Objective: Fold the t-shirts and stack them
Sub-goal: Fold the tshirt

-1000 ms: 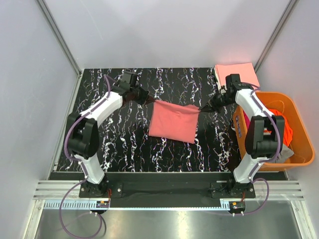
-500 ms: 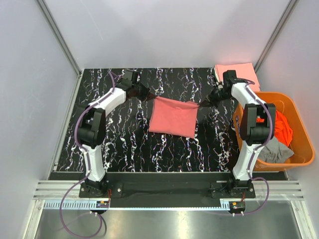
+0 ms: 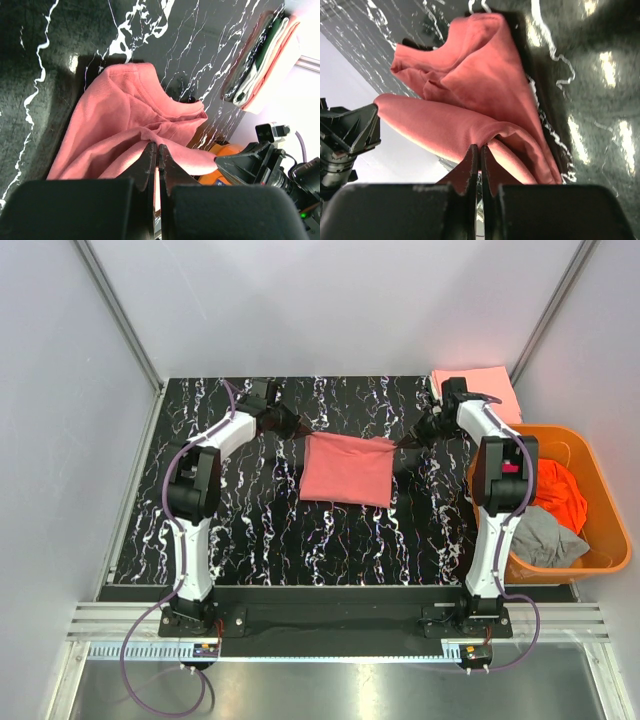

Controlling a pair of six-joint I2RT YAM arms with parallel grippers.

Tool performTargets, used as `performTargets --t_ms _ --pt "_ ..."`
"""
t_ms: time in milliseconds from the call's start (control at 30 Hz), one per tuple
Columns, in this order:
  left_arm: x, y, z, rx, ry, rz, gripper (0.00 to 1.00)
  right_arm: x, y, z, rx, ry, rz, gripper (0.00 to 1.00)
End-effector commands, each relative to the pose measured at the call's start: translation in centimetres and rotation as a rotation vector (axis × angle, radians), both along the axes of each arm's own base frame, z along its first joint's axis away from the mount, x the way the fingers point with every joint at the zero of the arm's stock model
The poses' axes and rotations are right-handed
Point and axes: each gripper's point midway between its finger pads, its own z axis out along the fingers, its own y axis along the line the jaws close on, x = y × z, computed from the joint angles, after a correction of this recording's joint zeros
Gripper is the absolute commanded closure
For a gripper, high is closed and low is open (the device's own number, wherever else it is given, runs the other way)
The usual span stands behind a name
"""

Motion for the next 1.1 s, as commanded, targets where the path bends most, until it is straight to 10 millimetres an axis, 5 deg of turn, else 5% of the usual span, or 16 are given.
performTargets --t_ms 0,300,467,700,867,1033,1067 --pt "1.9 0.4 2.3 -0.005 -0.082 -0.002 1.0 1.7 -0.3 0.7 -0.003 -0.058 0.01 0.94" --pt "1.7 2.5 2.0 0.068 -0.061 0.05 1.0 2.9 0.0 -0.6 0.021 -0.049 0.022 0.84" --pt "2.2 3.3 1.2 0.079 -0.049 0.05 0.91 3.9 -0.2 -0.5 0.001 -0.075 0.033 0.64" --pt "1.4 6.3 5.3 0.286 -0.187 -0.008 0.41 4.9 -1.0 0.6 -0.07 -0.142 0.087 0.3" --pt "-1.8 6.5 8.1 0.327 -0.251 -0.101 0.41 6.7 -0.9 -0.4 -0.063 -0.163 0.102 0.27" --pt "-8.1 4.6 6.9 0.285 -0.222 -0.248 0.44 10.5 -0.8 -0.6 -0.063 -0.242 0.097 0.32" --pt "-9.9 4.4 5.3 0.288 -0.185 -0.282 0.45 11.6 -0.6 -0.9 -0.061 -0.258 0.092 0.41"
